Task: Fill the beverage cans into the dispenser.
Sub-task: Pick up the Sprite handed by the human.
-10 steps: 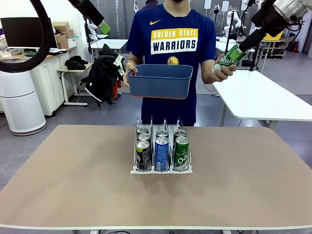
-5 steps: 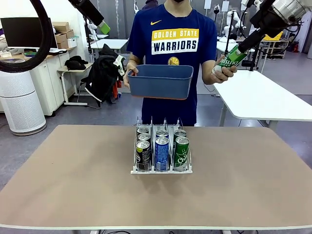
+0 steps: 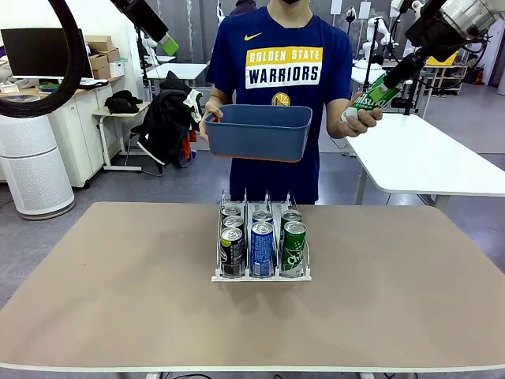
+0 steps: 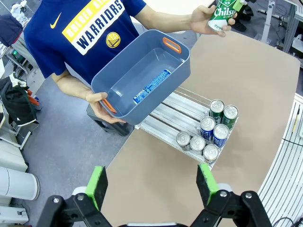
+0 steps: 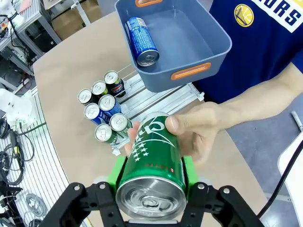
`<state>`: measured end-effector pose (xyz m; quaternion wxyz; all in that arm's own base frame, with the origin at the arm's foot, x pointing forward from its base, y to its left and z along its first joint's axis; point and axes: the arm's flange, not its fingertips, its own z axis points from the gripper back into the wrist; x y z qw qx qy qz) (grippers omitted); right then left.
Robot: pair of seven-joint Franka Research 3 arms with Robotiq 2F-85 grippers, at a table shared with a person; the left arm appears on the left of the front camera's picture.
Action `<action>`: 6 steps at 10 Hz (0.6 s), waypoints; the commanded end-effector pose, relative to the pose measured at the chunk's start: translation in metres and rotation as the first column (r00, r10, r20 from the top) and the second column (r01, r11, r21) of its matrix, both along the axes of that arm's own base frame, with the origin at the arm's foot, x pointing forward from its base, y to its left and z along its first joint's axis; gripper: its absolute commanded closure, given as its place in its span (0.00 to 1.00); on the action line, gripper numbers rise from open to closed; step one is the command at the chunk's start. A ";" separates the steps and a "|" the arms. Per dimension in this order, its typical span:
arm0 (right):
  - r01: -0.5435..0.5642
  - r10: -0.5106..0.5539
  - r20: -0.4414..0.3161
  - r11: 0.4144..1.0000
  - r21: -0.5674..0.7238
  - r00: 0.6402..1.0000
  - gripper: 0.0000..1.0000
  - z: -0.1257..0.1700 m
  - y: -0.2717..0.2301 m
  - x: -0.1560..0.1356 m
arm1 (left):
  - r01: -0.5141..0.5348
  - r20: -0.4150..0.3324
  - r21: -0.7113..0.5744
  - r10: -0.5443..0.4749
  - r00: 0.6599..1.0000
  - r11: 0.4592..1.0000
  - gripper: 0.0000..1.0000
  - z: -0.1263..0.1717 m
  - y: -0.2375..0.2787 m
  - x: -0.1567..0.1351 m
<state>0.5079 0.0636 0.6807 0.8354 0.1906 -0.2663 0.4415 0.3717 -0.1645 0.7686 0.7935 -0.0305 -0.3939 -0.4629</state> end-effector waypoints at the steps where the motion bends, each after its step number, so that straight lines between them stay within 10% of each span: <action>1: -0.005 0.005 -0.019 1.000 0.017 1.000 0.94 0.003 -0.001 -0.001 | -0.004 -0.003 0.001 0.004 1.000 1.000 0.00 -0.002 0.001 0.000; 6: -0.007 0.007 -0.005 1.000 0.001 1.000 1.00 0.000 0.000 -0.001 | -0.004 -0.003 0.001 0.004 1.000 1.000 0.00 -0.002 0.001 0.000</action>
